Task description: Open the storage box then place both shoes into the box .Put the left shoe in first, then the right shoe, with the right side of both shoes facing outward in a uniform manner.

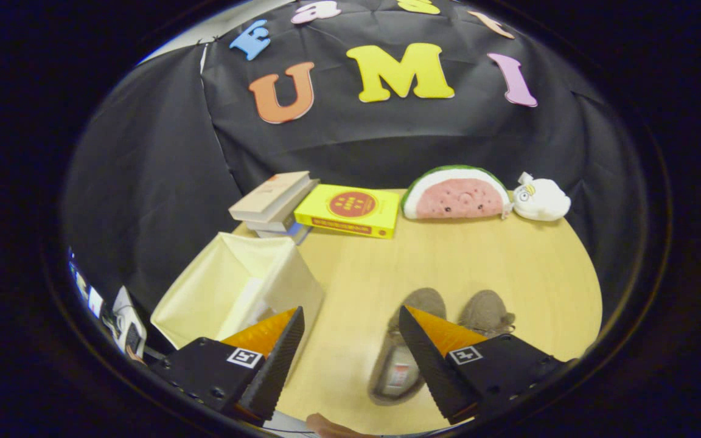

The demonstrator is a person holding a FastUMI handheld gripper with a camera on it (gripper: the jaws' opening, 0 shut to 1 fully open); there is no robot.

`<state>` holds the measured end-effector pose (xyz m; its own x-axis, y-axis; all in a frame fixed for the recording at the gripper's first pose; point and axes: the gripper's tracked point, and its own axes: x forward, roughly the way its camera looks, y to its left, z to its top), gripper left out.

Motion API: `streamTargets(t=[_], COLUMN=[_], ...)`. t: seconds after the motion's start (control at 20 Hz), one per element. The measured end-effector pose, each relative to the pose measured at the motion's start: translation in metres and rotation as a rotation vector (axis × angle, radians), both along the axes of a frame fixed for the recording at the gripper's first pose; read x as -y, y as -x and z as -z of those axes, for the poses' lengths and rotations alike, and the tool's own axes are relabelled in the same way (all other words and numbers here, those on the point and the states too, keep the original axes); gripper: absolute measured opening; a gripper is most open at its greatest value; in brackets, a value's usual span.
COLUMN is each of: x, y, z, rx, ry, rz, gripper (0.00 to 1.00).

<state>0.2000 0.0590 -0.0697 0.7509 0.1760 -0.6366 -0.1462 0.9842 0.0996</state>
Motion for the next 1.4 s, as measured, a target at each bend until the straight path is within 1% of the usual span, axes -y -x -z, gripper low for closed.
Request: streamTargets(t=[0.15,0.3,0.45,0.5,0.55,0.6,0.65,0.7,0.9,0.95,1.0,1.2,1.25,1.3,1.4], x=[0.030,0.045,0.057,0.060,0.063,0.065,0.067,0.070,0.075,0.073,0.072,0.068,0.066,0.068,0.068], y=[0.007,0.016,0.020,0.019,0.020,0.019,0.017,0.015,0.007,0.005,0.003,-0.001,0.005,0.001,0.001], z=[0.033,0.059,0.079,0.085,0.091,0.096,0.099,0.101,0.113,0.115,0.118,0.129,0.125,0.132,0.130], rx=[-0.062,-0.129,-0.196,-0.215,-0.239,-0.257,-0.272,-0.290,-0.356,-0.370,-0.379,-0.396,-0.436,-0.435,-0.434], ry=[0.055,0.061,0.080,0.098,0.107,0.112,0.119,0.118,0.132,0.124,0.122,0.109,0.092,0.077,0.067], rz=[0.043,0.075,0.104,0.112,0.124,0.131,0.141,0.161,0.211,0.213,0.216,0.205,0.213,0.220,0.215], gripper=[0.95,0.95,0.91,0.91,0.88,0.83,0.74,0.71,0.45,0.35,0.32,0.31,0.17,0.02,0.03])
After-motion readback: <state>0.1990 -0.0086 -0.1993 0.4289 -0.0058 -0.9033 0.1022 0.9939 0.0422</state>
